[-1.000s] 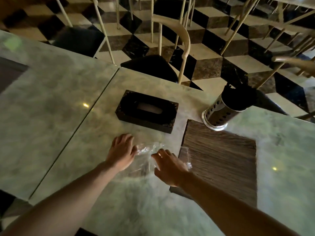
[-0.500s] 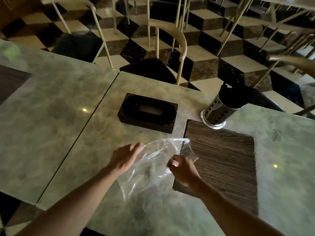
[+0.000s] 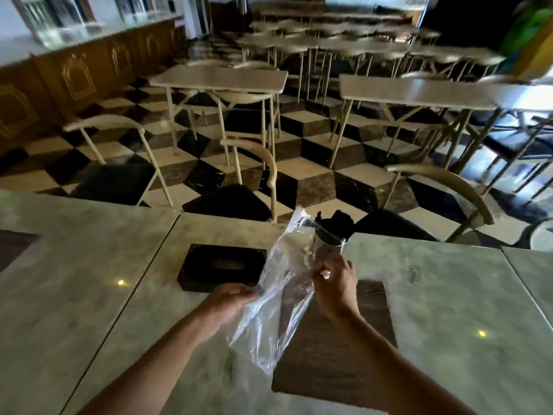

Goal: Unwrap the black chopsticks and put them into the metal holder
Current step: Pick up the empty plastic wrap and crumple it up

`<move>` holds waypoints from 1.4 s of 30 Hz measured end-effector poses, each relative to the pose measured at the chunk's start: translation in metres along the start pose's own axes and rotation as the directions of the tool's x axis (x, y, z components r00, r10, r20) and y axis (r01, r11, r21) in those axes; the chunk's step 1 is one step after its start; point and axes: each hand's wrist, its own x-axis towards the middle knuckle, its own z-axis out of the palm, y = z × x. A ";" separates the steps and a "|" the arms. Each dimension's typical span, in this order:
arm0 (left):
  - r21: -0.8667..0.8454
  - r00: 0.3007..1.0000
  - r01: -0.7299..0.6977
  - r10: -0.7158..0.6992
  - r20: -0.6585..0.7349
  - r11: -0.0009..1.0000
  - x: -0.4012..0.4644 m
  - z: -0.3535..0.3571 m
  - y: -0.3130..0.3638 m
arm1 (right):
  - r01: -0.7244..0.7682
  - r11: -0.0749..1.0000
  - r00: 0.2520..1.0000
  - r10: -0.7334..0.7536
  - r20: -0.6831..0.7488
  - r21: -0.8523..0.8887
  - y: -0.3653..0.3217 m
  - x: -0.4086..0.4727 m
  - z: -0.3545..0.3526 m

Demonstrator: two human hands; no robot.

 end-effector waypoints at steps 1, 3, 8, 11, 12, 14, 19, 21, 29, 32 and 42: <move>-0.008 0.998 -0.051 0.051 0.030 0.999 -0.006 0.007 0.010 | 0.007 1.000 0.998 -0.006 -0.058 0.024 -0.002 0.004 -0.012; -0.076 0.991 -0.115 0.119 0.060 0.991 -0.013 0.024 0.027 | -0.013 0.985 0.983 0.045 -0.180 0.174 -0.002 0.011 -0.039; -0.271 0.986 -0.141 0.159 0.047 0.952 -0.023 0.078 0.052 | -0.470 0.601 0.877 0.400 0.266 0.646 0.023 0.005 -0.082; -0.317 0.990 -0.126 0.137 0.012 0.940 -0.029 0.108 0.062 | -0.532 0.544 0.846 0.312 0.432 0.648 0.043 -0.008 -0.099; -0.318 0.991 -0.130 0.136 -0.004 0.939 -0.033 0.118 0.067 | -0.527 0.530 0.848 0.282 0.449 0.664 0.049 -0.011 -0.106; -0.325 0.992 -0.129 0.119 -0.048 0.937 -0.040 0.135 0.072 | -0.507 0.506 0.859 0.229 0.458 0.698 0.055 -0.014 -0.119; -0.539 0.989 -0.117 0.049 -0.138 0.834 -0.049 0.166 0.085 | -0.391 0.595 0.911 0.144 0.386 0.702 0.055 -0.017 -0.155; -0.509 0.989 -0.120 0.061 -0.131 0.852 -0.050 0.175 0.090 | -0.344 0.638 0.921 0.087 0.379 0.689 0.058 -0.017 -0.172; -0.285 0.941 -0.314 0.257 -0.220 0.906 -0.062 0.188 0.092 | -0.254 0.679 0.918 -0.055 0.392 0.689 0.071 -0.019 -0.207; -0.361 0.941 -0.324 0.261 -0.214 0.875 -0.066 0.186 0.101 | -0.221 0.643 0.930 -0.088 0.358 0.734 0.073 -0.023 -0.212; -0.761 0.970 -0.156 0.244 0.003 0.630 -0.078 0.159 0.116 | -0.313 0.308 0.919 -0.141 0.368 0.898 0.056 -0.020 -0.212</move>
